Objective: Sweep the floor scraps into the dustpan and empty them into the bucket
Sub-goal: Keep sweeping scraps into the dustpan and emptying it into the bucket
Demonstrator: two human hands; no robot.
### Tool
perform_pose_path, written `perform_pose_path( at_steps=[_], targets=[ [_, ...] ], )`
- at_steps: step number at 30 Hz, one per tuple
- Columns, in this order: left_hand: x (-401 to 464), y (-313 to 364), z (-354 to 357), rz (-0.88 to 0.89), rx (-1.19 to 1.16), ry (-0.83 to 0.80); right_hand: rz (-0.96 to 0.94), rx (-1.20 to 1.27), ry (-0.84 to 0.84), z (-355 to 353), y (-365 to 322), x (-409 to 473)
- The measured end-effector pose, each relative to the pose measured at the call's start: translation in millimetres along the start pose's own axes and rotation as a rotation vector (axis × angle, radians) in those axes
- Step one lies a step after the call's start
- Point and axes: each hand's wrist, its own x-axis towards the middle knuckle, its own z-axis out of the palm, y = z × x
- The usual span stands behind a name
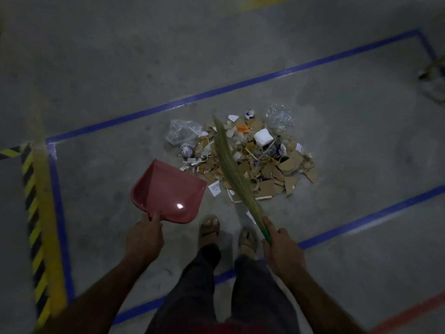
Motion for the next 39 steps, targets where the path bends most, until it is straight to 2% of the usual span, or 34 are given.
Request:
perform_pose_path(
  at_steps=[6, 11, 18, 21, 26, 31, 35, 39],
  targets=[
    [48.4, 6.2, 36.8, -0.056, -0.033, -0.068, 0.022, 0.122, -0.034, 14.5, -19.3, 81.5],
    [79.6, 19.0, 45.9, -0.053, -0.011, -0.055, -0.022, 0.079, -0.063, 19.9, -23.4, 125.4],
    [132.1, 11.2, 43.9, -0.091, -0.118, 0.012, -0.042, 0.009, -0.056, 8.6, -38.7, 171.7],
    [151.1, -5.0, 45.2, -0.080, -0.136, 0.028, -0.043, -0.048, -0.022, 1.7, -56.6, 187.1],
    [185.8, -46.3, 58.0, -0.041, -0.082, -0.045, 0.005, -0.149, 0.004, 3.9, -93.9, 215.5],
    [242.7, -102.1, 83.8, -0.009, -0.066, -0.103, 0.053, -0.180, 0.043, 42.5, -124.1, 260.9],
    [303.9, -139.8, 129.4, 0.032, -0.069, -0.111, 0.079, -0.207, 0.095, 84.3, -142.2, 314.0],
    [365.4, -161.7, 199.4, 0.037, -0.077, -0.158, 0.025, -0.221, 0.152, 119.4, -146.9, 382.5]
  ],
)
